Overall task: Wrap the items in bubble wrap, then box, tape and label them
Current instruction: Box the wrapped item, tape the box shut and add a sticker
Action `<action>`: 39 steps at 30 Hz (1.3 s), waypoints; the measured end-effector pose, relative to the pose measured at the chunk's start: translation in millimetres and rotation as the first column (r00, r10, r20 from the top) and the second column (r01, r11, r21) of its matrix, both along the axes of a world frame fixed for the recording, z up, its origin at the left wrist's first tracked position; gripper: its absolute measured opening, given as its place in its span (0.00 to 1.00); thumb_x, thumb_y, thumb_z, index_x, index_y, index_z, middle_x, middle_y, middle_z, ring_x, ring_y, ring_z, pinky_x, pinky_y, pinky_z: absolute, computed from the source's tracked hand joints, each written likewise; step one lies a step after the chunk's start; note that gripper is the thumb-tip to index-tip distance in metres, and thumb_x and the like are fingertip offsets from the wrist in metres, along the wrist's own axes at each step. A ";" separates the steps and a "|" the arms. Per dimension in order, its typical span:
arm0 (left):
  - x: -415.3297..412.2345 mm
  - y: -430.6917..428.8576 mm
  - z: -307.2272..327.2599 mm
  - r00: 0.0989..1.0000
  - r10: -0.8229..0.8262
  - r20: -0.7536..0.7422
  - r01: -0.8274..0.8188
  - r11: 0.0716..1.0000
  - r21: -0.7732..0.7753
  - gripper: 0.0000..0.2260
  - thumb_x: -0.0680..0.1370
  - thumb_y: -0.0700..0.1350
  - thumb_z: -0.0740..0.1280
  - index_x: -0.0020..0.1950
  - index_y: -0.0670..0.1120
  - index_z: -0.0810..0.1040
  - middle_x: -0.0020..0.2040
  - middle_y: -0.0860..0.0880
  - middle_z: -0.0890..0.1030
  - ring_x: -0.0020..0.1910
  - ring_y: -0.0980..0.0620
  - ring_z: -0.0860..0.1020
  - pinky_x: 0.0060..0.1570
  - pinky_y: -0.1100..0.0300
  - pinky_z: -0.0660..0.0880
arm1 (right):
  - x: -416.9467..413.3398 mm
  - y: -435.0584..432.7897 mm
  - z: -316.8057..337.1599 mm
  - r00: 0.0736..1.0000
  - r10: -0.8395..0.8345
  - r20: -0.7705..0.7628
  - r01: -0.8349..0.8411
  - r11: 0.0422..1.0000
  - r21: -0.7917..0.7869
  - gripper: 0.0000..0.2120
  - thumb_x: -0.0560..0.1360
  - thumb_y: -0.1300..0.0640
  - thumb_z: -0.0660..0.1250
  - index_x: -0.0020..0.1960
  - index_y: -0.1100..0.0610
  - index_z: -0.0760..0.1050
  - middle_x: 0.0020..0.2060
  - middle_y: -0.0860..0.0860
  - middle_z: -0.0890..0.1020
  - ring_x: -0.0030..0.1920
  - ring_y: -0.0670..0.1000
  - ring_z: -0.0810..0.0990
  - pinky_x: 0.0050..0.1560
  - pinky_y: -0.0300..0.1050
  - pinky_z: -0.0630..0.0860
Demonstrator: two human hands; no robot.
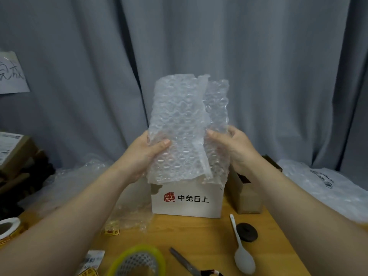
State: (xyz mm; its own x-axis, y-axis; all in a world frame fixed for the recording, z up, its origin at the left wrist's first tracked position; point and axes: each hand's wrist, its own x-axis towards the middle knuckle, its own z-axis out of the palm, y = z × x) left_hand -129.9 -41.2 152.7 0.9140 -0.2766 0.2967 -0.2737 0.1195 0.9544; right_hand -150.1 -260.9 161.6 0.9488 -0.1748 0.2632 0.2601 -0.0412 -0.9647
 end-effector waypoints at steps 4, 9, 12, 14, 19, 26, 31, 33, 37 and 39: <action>4.1 -17.4 0.8 0.894 0.345 0.287 -0.403 0.899 0.173 0.09 0.79 0.39 0.63 0.59 0.47 0.71 0.51 0.53 0.79 0.49 0.54 0.80 0.44 0.64 0.73 | 2.4 19.6 -3.7 1.000 -0.015 0.026 0.018 0.993 -0.119 0.20 0.76 0.42 0.64 0.63 0.52 0.75 0.60 0.44 0.79 0.61 0.46 0.77 0.62 0.45 0.73; -2.0 -49.5 -1.9 0.698 0.231 0.678 -0.621 0.667 0.411 0.18 0.79 0.41 0.57 0.69 0.45 0.61 0.59 0.41 0.75 0.52 0.41 0.77 0.48 0.51 0.74 | 2.9 51.0 -0.6 0.986 0.108 0.124 -0.106 0.994 -0.023 0.47 0.60 0.35 0.69 0.72 0.50 0.55 0.63 0.42 0.71 0.64 0.44 0.71 0.63 0.43 0.68; 1.6 -64.8 -18.5 0.745 -0.131 0.654 -0.494 0.550 0.673 0.27 0.76 0.43 0.62 0.74 0.42 0.59 0.71 0.41 0.63 0.70 0.44 0.64 0.67 0.51 0.65 | 10.0 56.0 0.5 0.984 0.002 0.180 -0.004 1.000 0.005 0.33 0.66 0.52 0.77 0.64 0.50 0.63 0.57 0.46 0.77 0.57 0.45 0.77 0.56 0.41 0.75; 9.0 -59.8 -22.4 0.775 -0.252 0.580 -0.353 0.589 0.727 0.36 0.76 0.52 0.65 0.77 0.51 0.49 0.77 0.50 0.51 0.76 0.47 0.49 0.74 0.49 0.53 | 20.5 47.6 -1.7 0.974 -0.131 0.184 0.132 0.991 0.004 0.16 0.70 0.64 0.71 0.52 0.50 0.72 0.46 0.47 0.81 0.49 0.48 0.81 0.49 0.44 0.78; 26.0 -23.6 -36.2 0.836 -0.237 0.496 -0.404 0.347 0.846 0.42 0.68 0.65 0.69 0.75 0.50 0.57 0.74 0.52 0.62 0.71 0.53 0.64 0.69 0.56 0.62 | 30.4 1.8 -15.3 0.942 -0.302 0.145 0.296 0.953 0.064 0.07 0.73 0.61 0.70 0.50 0.54 0.78 0.45 0.50 0.83 0.50 0.54 0.82 0.53 0.53 0.80; 35.1 -18.8 -71.3 0.616 -0.487 0.620 -0.690 0.048 0.722 0.25 0.73 0.31 0.60 0.64 0.52 0.73 0.45 0.50 0.83 0.49 0.50 0.81 0.72 0.55 0.54 | 28.5 16.3 -10.5 0.866 -0.222 0.448 0.296 0.950 -0.101 0.15 0.73 0.64 0.66 0.54 0.48 0.76 0.49 0.46 0.81 0.53 0.49 0.79 0.55 0.40 0.77; 5.1 -34.2 -71.0 0.594 -0.468 0.654 -0.719 0.056 0.693 0.17 0.76 0.36 0.60 0.61 0.52 0.74 0.41 0.50 0.82 0.44 0.47 0.80 0.67 0.51 0.63 | 35.9 22.8 -48.6 0.862 -0.063 0.503 0.391 0.714 -0.581 0.30 0.70 0.68 0.62 0.70 0.48 0.70 0.60 0.43 0.78 0.59 0.46 0.67 0.61 0.37 0.63; -3.7 -38.0 -67.7 0.723 -0.408 0.557 -0.603 0.022 0.798 0.15 0.82 0.46 0.55 0.66 0.57 0.71 0.51 0.50 0.81 0.55 0.48 0.77 0.65 0.51 0.61 | 31.0 19.2 -63.5 0.883 -0.118 0.455 0.404 0.684 -0.607 0.29 0.73 0.67 0.61 0.71 0.49 0.69 0.60 0.46 0.77 0.59 0.47 0.65 0.60 0.41 0.64; -3.5 -27.0 -57.2 0.837 -0.367 0.406 -0.473 -0.110 0.874 0.20 0.77 0.65 0.55 0.67 0.62 0.71 0.73 0.52 0.66 0.76 0.48 0.54 0.69 0.34 0.34 | 24.8 5.0 -68.8 0.879 -0.188 0.437 0.466 0.525 -0.712 0.32 0.73 0.69 0.60 0.72 0.48 0.66 0.60 0.50 0.73 0.58 0.53 0.65 0.60 0.45 0.62; -0.1 -17.3 -52.0 0.879 -0.321 0.353 -0.425 -0.191 0.885 0.21 0.76 0.67 0.54 0.66 0.65 0.70 0.77 0.50 0.58 0.77 0.45 0.44 0.65 0.34 0.27 | 23.0 -3.8 -71.0 0.889 -0.107 0.445 0.453 0.342 -0.823 0.34 0.73 0.70 0.59 0.74 0.45 0.62 0.60 0.51 0.72 0.57 0.53 0.66 0.59 0.45 0.60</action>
State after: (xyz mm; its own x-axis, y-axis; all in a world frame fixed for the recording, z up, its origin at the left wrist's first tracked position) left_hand -130.0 -58.5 100.7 0.8568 -0.5155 -0.0122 -0.4977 -0.8205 -0.2812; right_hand -127.1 -264.7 90.6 0.7478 0.0849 0.6585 0.2748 -0.9424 -0.1906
